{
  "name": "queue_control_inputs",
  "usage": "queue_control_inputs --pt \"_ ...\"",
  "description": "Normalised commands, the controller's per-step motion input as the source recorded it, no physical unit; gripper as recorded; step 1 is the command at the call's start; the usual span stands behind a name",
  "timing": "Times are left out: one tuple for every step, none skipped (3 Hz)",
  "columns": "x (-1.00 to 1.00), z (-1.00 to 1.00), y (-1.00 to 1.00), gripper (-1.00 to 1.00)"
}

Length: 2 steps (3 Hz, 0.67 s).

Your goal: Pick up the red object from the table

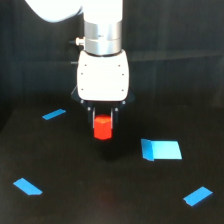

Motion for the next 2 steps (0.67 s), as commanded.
queue_control_inputs --pt "0.04 0.93 0.04 -0.97" --pt "-0.06 0.62 0.05 -1.0"
